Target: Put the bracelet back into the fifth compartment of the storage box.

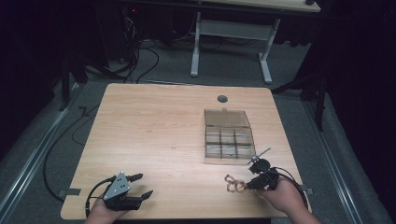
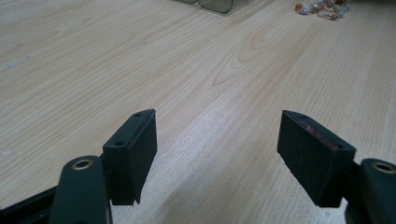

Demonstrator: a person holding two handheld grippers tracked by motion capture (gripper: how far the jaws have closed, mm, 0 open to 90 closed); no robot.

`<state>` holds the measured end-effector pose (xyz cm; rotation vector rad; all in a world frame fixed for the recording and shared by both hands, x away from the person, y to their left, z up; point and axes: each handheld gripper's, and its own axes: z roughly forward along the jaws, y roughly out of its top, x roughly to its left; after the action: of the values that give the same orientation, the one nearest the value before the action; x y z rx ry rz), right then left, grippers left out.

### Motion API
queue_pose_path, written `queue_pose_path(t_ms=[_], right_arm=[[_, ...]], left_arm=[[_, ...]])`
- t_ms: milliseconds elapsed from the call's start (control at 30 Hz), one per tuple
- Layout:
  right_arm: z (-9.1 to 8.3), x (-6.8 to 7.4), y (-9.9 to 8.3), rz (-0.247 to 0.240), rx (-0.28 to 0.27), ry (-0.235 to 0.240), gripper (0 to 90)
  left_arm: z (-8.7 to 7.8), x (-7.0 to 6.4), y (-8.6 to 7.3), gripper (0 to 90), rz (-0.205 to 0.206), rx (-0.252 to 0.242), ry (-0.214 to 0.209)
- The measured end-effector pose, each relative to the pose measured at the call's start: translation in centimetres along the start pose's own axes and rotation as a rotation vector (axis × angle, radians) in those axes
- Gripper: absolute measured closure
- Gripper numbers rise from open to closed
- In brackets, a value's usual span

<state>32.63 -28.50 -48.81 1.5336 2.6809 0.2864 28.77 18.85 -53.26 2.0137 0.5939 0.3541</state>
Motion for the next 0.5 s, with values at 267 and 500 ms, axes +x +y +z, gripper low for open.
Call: queue_pose_path(t_ms=[267,500], right_arm=[[-0.3,0.2,0.3,-0.014,0.032,-0.010,63.9],[-0.9,1.7,1.2,-0.058,0.007,0.054,40.6]], left_arm=[[0.0,0.0,0.0,29.0,-0.004,0.000,-0.001],[0.0,0.0,0.0,28.9,-0.002,0.000,-0.003]])
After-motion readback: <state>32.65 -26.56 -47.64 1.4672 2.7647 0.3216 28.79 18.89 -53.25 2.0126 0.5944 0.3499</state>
